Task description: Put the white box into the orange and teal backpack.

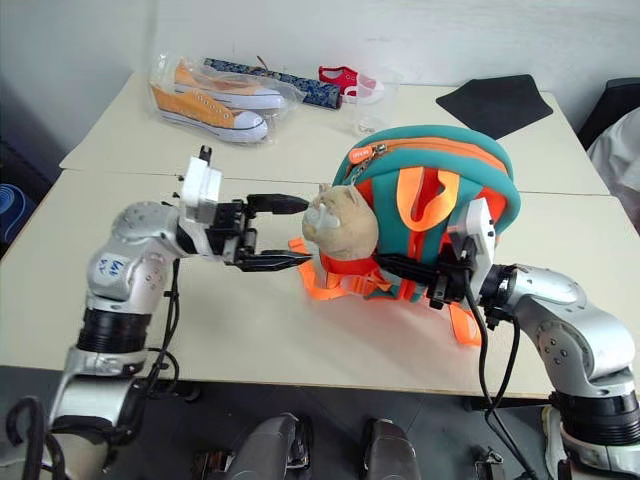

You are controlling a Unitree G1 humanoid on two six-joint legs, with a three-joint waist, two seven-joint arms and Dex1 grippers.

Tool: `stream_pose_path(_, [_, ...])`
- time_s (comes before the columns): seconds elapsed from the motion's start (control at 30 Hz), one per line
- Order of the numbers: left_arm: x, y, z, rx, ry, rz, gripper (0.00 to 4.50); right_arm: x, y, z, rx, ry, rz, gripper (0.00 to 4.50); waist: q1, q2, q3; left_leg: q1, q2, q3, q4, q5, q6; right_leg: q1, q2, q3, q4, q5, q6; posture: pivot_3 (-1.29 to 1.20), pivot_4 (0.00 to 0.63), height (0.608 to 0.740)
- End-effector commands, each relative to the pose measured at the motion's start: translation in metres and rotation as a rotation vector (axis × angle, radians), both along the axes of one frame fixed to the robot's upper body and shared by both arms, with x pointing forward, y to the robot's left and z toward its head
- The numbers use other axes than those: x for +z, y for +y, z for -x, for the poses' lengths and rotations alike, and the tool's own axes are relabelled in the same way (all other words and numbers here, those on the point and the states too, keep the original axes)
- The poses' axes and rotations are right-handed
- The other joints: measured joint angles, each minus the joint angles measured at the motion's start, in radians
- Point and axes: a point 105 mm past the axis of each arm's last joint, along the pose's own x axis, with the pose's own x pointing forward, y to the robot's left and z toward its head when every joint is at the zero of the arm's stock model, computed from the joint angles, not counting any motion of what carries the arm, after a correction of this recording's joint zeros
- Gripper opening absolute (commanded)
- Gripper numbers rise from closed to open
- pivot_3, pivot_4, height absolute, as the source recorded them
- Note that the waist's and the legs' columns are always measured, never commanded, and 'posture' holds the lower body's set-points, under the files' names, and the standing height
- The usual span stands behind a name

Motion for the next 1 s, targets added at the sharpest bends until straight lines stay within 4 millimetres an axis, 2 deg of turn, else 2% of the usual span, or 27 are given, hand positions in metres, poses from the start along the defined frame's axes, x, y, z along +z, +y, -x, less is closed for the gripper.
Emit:
stream_pose_path(0.03, [0.017,-0.012,0.017,-0.024,-0.028,0.084,3.96,0.007,0.005,0.002,0.031,-0.04,-0.007,0.0,0.0,0.0,0.0,0.0,0.0,0.0,0.0,0.0,0.0,0.0,0.0,0.0,0.0,0.0,0.0,0.0,0.15,0.74])
stream_pose_path(0.1, [0.017,-0.017,0.018,-0.016,-0.044,0.087,3.96,0.007,0.006,0.001,0.031,-0.043,-0.005,0.0,-0.003,0.0,0.0,0.0,0.0,0.0,0.0,0.0,0.0,0.0,0.001,0.0,0.0,0.0,0.0,0.0,0.15,0.74])
stream_pose_path(0.17, [0.02,-0.019,0.013,0.021,-0.03,0.122,3.58,0.007,0.007,0.001,0.031,-0.045,-0.003,0.0,-0.001,0.0,0.0,0.001,0.001,0.0,0.0,0.0,-0.001,0.0,0.002,0.0,0.001,0.0,0.0,0.0,0.15,0.74])
stream_pose_path(0.4, [0.021,-0.014,0.012,0.032,-0.05,0.132,1.68,0.007,0.008,0.001,0.019,-0.051,-0.007,0.0,0.0,0.0,0.0,0.0,0.001,0.0,0.0,0.001,-0.001,0.0,0.002,-0.001,0.0,0.0,0.0,0.0,0.15,0.74])
stream_pose_path(0.47, [0.027,0.004,0.002,0.092,-0.059,0.148,1.13,0.006,0.004,0.003,0.002,-0.052,-0.003,0.0,0.0,0.0,0.0,0.0,0.001,0.0,0.0,0.001,-0.001,0.0,0.002,-0.001,0.0,0.0,0.0,0.0,0.15,0.74])
stream_pose_path(0.57, [0.032,0.041,-0.027,0.261,-0.05,0.145,0.59,0.008,-0.003,0.007,-0.034,-0.061,-0.007,0.0,-0.001,0.0,0.0,0.001,0.001,0.0,0.0,0.001,-0.001,0.0,0.002,-0.001,0.001,0.0,0.0,0.0,0.15,0.74])
stream_pose_path(0.73, [0.013,0.067,-0.058,0.376,0.012,0.037,0.5,0.008,-0.014,0.009,-0.068,-0.067,-0.011,0.0,0.002,0.0,0.0,0.001,0.001,0.001,-0.001,0.001,-0.002,0.0,0.003,-0.002,0.001,0.0,0.0,0.0,0.15,0.74])
stream_pose_path(0.9, [-0.009,0.07,-0.077,0.43,0.142,-0.008,0.5,0.006,-0.02,0.01,-0.106,-0.071,-0.028,0.0,0.002,0.0,0.0,0.0,0.0,0.0,-0.001,0.001,-0.001,0.0,0.002,-0.002,0.001,0.0,0.0,0.0,0.15,0.74])
stream_pose_path(0.93, [-0.018,0.067,-0.078,0.43,0.179,-0.036,0.5,0.006,-0.021,0.01,-0.114,-0.071,-0.035,0.0,0.002,0.0,0.0,0.0,0.0,0.0,-0.001,0.001,-0.001,0.0,0.002,-0.002,0.001,0.0,0.0,0.0,0.15,0.74])
stream_pose_path(1.0, [-0.049,0.061,-0.076,0.419,0.199,-0.171,0.5,0.002,-0.024,0.012,-0.129,-0.066,-0.044,0.0,0.002,0.0,0.0,0.0,0.0,0.0,-0.001,0.001,-0.001,0.0,0.002,-0.002,0.001,0.0,0.0,0.0,0.15,0.74])
